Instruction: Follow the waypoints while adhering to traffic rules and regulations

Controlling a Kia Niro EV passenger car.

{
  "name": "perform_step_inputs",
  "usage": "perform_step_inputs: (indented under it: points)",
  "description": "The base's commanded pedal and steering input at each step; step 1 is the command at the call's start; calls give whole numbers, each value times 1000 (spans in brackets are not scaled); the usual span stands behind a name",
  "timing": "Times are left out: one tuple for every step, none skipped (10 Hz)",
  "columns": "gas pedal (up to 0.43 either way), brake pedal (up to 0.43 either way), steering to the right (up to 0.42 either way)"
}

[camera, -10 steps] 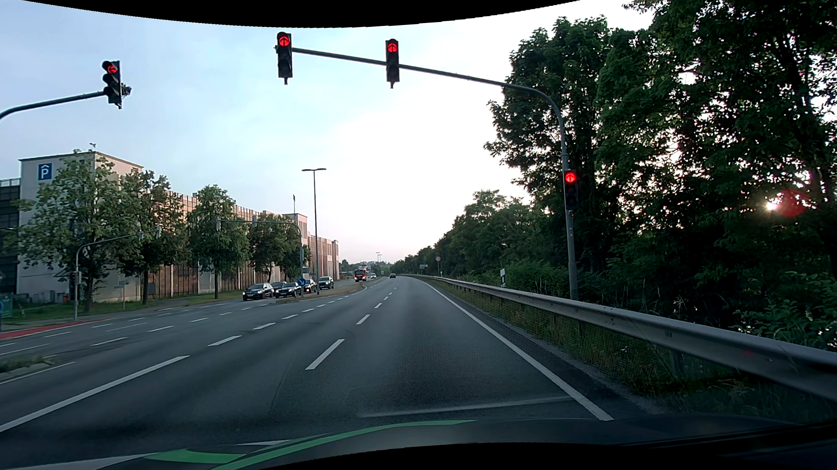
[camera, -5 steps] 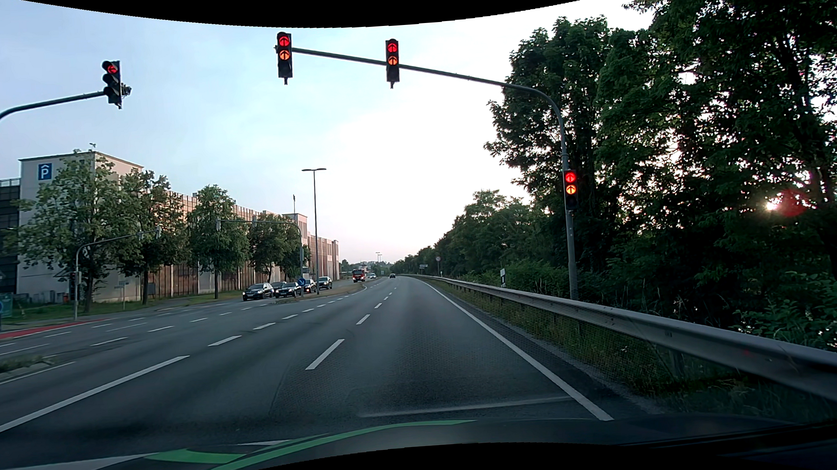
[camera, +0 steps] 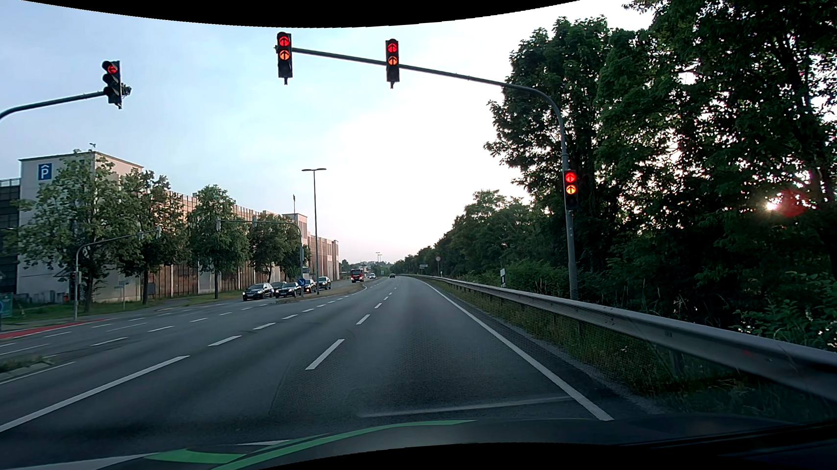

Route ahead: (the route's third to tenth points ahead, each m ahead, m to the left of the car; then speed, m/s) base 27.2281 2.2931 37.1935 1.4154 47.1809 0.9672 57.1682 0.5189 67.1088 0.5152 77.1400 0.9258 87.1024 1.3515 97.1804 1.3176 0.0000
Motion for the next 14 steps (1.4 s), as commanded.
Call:
perform_step_inputs:
  points:
    - [0,250,3]
    - [0,250,3]
    - [0,250,3]
    - [0,250,3]
    - [0,24,3]
    - [0,0,3]
    - [67,0,2]
    - [370,0,2]
    - [441,0,2]
    - [461,0,2]
    - [469,0,2]
    - [469,0,2]
    - [488,0,2]
    - [512,0,2]
